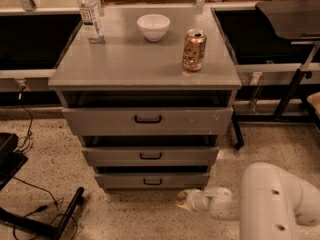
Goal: Close bottom drawer
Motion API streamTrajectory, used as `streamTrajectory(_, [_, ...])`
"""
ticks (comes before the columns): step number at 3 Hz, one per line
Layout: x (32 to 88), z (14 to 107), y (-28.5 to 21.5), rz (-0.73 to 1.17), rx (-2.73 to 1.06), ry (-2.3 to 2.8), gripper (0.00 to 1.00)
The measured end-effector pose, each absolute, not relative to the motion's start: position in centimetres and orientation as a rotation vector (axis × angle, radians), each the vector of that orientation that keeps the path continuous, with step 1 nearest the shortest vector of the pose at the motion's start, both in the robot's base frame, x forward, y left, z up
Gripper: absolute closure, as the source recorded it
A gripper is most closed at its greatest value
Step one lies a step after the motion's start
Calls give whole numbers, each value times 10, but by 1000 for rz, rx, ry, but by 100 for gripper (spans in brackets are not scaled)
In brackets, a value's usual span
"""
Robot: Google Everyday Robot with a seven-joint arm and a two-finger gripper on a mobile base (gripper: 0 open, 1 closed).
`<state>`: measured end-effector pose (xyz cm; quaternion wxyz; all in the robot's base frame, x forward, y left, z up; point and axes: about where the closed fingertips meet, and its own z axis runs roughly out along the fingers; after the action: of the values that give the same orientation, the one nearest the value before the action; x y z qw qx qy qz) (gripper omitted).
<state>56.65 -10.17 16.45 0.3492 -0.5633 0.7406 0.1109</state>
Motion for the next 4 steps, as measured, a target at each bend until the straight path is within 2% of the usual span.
streamTrajectory(1, [531, 204, -121, 224, -1542, 1884, 89])
streamTrajectory(2, [498, 273, -149, 87, -1628, 1850, 100])
streamTrajectory(4, [423, 429, -190, -265, -1694, 1845, 100])
